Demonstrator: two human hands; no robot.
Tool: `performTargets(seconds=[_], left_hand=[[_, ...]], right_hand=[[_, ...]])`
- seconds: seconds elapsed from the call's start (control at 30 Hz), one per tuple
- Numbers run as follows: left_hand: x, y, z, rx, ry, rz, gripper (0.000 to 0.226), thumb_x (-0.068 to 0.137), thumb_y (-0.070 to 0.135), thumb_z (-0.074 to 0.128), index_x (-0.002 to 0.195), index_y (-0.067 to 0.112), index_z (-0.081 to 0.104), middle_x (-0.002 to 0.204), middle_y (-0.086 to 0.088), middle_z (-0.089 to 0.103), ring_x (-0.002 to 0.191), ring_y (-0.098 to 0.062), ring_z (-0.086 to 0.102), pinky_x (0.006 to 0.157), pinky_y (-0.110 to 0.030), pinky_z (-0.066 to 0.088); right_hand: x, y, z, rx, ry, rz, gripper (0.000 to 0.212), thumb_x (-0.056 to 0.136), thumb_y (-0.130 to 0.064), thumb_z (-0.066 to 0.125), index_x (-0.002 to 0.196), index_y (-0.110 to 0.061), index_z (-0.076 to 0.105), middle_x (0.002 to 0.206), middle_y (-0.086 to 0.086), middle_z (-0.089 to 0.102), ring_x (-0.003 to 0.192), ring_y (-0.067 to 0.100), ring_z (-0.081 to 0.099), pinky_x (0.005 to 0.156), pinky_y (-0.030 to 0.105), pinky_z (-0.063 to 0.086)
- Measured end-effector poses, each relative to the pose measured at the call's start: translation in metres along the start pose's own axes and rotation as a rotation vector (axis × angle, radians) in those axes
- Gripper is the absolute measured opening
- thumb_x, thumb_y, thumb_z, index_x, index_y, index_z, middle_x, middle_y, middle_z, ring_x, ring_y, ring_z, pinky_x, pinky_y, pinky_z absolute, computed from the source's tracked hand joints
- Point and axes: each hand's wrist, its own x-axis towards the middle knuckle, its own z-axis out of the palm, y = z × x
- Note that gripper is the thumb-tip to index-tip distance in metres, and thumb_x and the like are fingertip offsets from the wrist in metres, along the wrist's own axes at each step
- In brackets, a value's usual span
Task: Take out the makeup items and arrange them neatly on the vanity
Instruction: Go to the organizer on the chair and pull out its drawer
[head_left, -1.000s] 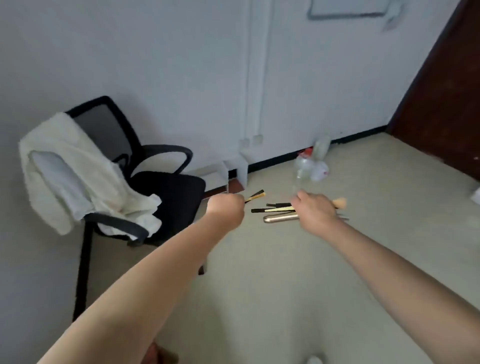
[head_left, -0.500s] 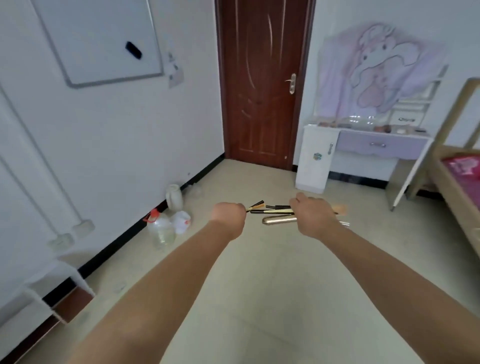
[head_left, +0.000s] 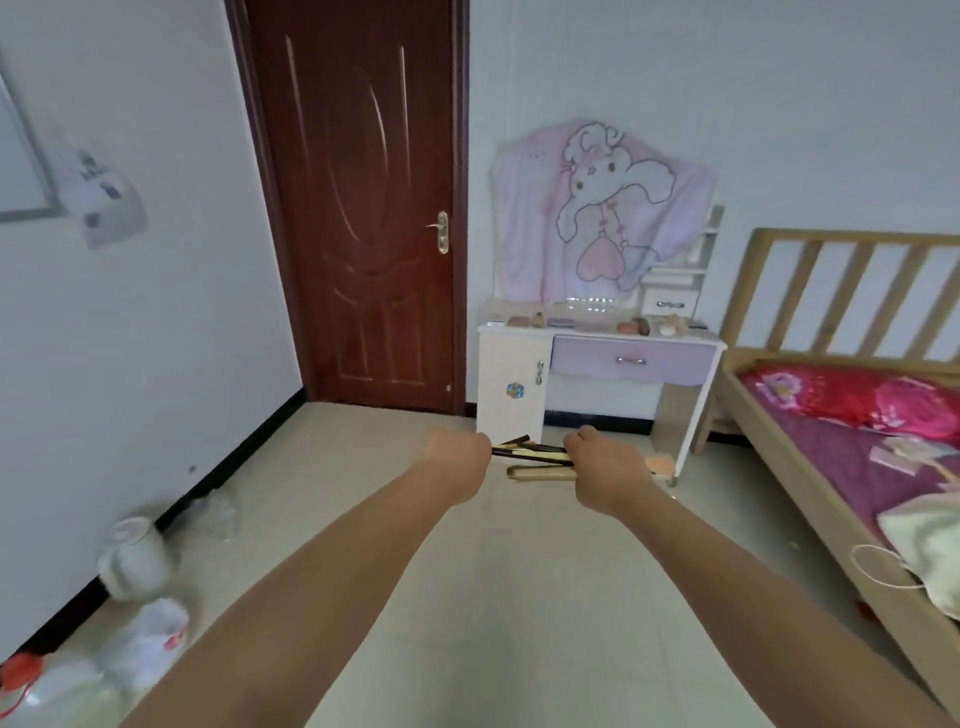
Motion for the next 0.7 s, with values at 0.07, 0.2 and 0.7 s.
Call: performTargets(seconds=[0.07,0.2,0.7], left_hand=[[0.064,-0.009,-0.005,-0.028,0.036,0.068,0.025,0.095,0.011,0.035,0.115,0.008,0.050,0.117,-0.011,0.060,0.107,-0.029,0.058,0.078,-0.033,0.043],[0.186,-0.005,-0.012,-0.029,0.139,0.170,0.030,0.099,0.028,0.031,0.116,0.008,0.047,0.112,-0.009,0.061,0.103,-0.029,0.058,0.067,-0.031,0.033],[0.597,0.055,0.054,0.004,0.253,0.128,0.022,0.098,0.022,0.036,0.110,0.007,0.047,0.105,-0.009,0.062,0.096,-0.026,0.056,0.064,-0.031,0.031]], right_hand=[[0.049,0.026,-0.001,0.019,0.011,0.066,0.033,0.081,-0.003,0.045,0.114,-0.009,0.046,0.115,0.008,0.048,0.098,0.028,0.056,0.064,0.029,0.034],[0.130,0.084,0.006,0.097,0.011,0.188,0.031,0.081,-0.003,0.045,0.112,-0.009,0.046,0.115,0.009,0.047,0.102,0.029,0.055,0.066,0.031,0.037],[0.466,0.309,0.096,0.039,0.049,0.227,0.032,0.084,-0.005,0.047,0.116,-0.006,0.043,0.120,0.011,0.046,0.099,0.030,0.056,0.066,0.031,0.031]])
